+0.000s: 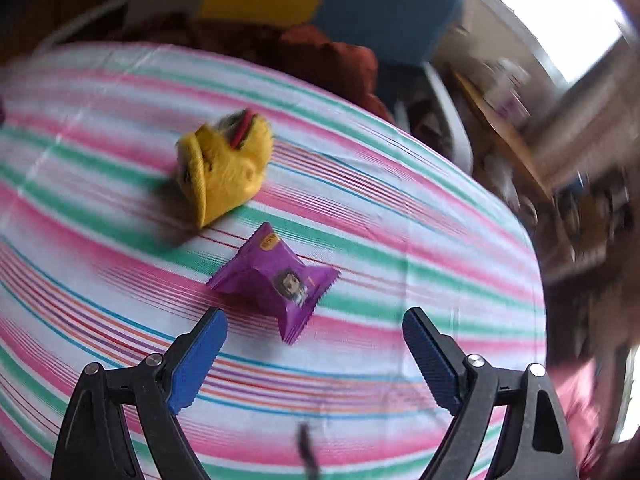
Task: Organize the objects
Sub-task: 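Grasp the second purple packet with the right tool while the left tool grasps the yellow knitted glove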
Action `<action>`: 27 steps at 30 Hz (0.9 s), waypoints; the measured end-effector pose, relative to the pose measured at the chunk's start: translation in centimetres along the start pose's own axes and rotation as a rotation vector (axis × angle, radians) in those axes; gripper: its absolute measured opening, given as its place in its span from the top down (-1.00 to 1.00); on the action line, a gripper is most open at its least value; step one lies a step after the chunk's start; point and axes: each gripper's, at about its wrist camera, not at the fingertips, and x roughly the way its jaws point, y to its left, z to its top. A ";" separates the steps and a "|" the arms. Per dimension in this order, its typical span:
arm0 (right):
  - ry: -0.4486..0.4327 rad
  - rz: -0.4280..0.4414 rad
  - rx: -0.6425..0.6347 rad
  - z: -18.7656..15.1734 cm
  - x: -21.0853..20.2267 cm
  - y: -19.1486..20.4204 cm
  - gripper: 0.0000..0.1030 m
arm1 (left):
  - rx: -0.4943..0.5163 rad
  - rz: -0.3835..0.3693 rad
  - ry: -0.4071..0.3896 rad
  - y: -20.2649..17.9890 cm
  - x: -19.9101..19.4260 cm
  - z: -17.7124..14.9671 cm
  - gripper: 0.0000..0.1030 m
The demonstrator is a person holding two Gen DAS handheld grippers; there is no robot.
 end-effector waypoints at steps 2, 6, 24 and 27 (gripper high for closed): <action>-0.002 0.009 -0.062 0.5 0.7 0.3 -0.76 | 0.009 -0.006 0.015 -0.6 0.9 0.4 -0.66; 0.015 0.080 -0.096 1.5 2.3 0.5 -0.57 | 0.019 -0.018 0.034 -1.5 2.3 1.4 -0.65; 0.006 0.236 0.139 -1.6 0.9 -0.6 0.33 | 0.072 -0.130 0.094 -7.3 10.7 8.1 -0.65; 0.013 0.234 0.138 -1.7 0.9 -1.0 0.33 | 0.074 -0.177 0.109 -8.4 12.8 9.9 -0.65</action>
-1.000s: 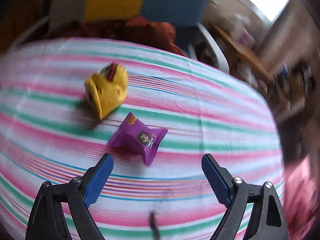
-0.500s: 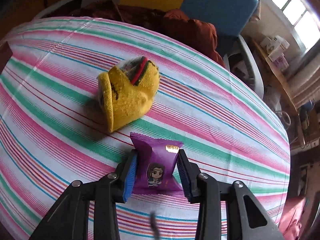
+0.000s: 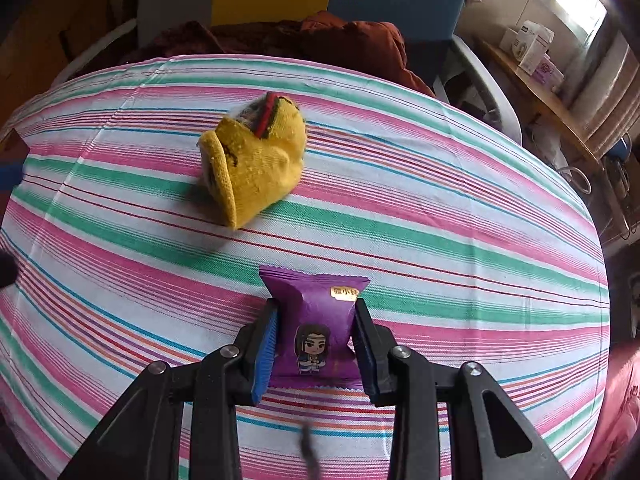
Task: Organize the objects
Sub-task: 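Grasp the second purple packet with the right tool while the left tool grasps the yellow knitted glove, then carry the yellow glove with the left tool while the right tool carries the purple packet to the tray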
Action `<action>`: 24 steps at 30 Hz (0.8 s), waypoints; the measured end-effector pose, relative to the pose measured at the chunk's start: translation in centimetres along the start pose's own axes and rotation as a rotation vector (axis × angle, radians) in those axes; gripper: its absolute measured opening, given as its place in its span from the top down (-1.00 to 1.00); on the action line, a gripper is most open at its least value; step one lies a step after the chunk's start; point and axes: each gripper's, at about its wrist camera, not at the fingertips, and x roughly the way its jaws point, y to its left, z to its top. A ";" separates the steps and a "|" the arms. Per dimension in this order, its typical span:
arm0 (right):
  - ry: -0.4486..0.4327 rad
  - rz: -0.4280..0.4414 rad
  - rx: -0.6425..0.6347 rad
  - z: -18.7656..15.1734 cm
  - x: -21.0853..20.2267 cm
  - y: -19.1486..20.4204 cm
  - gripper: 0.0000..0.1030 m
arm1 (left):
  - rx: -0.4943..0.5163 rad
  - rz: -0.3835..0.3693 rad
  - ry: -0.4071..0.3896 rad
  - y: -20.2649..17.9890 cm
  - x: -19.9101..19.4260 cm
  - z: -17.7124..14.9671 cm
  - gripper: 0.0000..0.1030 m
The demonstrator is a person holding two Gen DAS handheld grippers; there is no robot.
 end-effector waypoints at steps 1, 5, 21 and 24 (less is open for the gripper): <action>0.003 -0.004 0.002 -0.1 0.0 -0.1 0.33 | 0.001 -0.007 0.002 -0.1 0.6 0.6 -0.65; 0.014 -0.004 0.028 0.0 -0.4 -0.4 0.33 | -0.008 -0.037 0.001 -0.6 3.4 3.9 -0.65; 0.005 0.007 0.008 0.1 0.3 -0.2 0.32 | -0.030 -0.085 0.102 -2.4 14.1 9.0 0.17; -0.010 0.002 -0.008 0.1 0.3 0.0 0.32 | -0.059 -0.090 0.078 -1.6 12.7 7.7 0.29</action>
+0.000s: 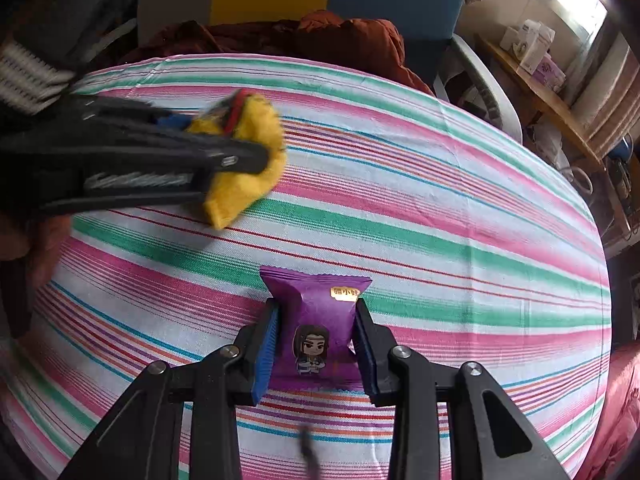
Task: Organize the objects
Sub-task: 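Carry the yellow glove with the left tool while the right tool carries the purple packet to the tray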
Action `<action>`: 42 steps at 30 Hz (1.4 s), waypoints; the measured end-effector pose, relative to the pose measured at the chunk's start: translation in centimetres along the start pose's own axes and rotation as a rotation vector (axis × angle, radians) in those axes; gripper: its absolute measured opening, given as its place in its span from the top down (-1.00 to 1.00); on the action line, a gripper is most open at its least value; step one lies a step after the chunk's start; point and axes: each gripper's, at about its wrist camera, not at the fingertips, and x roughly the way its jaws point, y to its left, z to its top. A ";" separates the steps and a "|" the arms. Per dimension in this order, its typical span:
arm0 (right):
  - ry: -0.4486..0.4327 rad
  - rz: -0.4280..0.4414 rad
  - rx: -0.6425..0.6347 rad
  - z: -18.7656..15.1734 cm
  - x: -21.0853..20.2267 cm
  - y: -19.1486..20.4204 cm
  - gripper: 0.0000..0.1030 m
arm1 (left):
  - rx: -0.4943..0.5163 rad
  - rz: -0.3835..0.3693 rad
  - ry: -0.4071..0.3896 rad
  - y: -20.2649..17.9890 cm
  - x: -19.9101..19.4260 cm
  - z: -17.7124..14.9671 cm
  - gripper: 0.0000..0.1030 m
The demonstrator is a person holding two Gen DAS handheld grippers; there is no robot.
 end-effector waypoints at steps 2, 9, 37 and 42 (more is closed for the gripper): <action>-0.013 -0.008 -0.016 -0.1 -0.1 0.3 0.32 | -0.017 0.022 -0.004 0.6 -1.3 -1.6 0.29; -0.028 0.002 -0.006 -0.1 -0.1 0.5 0.33 | -0.015 0.106 -0.008 1.4 -6.3 -8.7 0.30; 0.072 0.173 -0.079 -2.0 -4.0 18.7 0.33 | -0.072 0.242 -0.258 4.2 -25.8 -21.0 0.28; 0.060 0.210 -0.085 -2.4 -4.5 21.3 0.33 | -0.090 0.278 -0.294 5.4 -28.1 -22.6 0.27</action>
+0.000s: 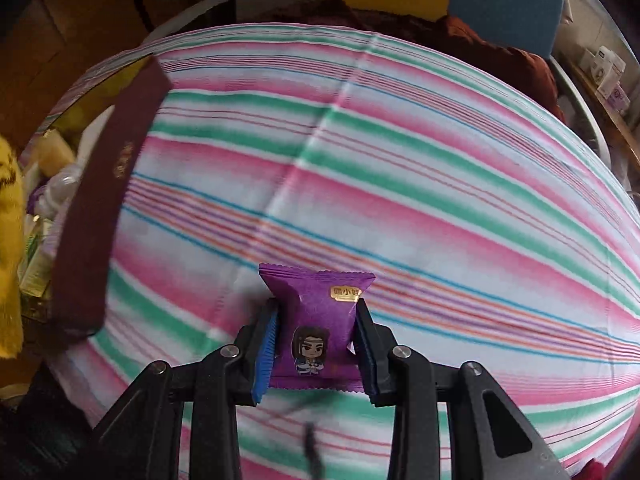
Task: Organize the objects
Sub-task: 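Carry the yellow glove with the left tool while the right tool carries the purple packet to the tray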
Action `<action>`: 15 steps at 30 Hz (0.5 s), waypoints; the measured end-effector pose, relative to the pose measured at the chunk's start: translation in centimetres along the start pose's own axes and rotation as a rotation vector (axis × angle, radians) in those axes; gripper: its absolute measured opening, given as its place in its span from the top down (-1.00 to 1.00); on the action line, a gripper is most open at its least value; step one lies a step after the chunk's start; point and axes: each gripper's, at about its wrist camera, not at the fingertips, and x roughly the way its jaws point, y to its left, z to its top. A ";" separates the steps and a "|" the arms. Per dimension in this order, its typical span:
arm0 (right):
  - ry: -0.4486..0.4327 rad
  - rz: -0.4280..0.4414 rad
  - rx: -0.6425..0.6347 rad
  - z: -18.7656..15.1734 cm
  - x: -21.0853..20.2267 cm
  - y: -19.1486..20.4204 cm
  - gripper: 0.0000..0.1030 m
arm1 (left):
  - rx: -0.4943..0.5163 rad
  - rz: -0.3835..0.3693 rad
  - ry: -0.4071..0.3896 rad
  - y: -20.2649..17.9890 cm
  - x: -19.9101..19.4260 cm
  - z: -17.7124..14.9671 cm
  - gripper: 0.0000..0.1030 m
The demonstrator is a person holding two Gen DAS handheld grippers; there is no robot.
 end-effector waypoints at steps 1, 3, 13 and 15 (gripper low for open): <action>-0.002 0.005 0.000 -0.1 -0.1 0.5 0.33 | -0.006 0.006 -0.005 0.4 -0.3 -0.2 0.27; -0.006 0.017 -0.001 -0.3 -0.2 1.5 0.33 | -0.020 0.017 -0.009 1.3 -0.9 -0.7 0.27; -0.066 0.072 0.106 -1.6 -0.6 3.4 0.33 | -0.088 0.076 -0.011 4.9 -2.3 -3.0 0.26; -0.078 0.082 0.124 -1.9 -0.7 3.5 0.33 | -0.097 0.082 -0.009 5.4 -2.5 -3.4 0.26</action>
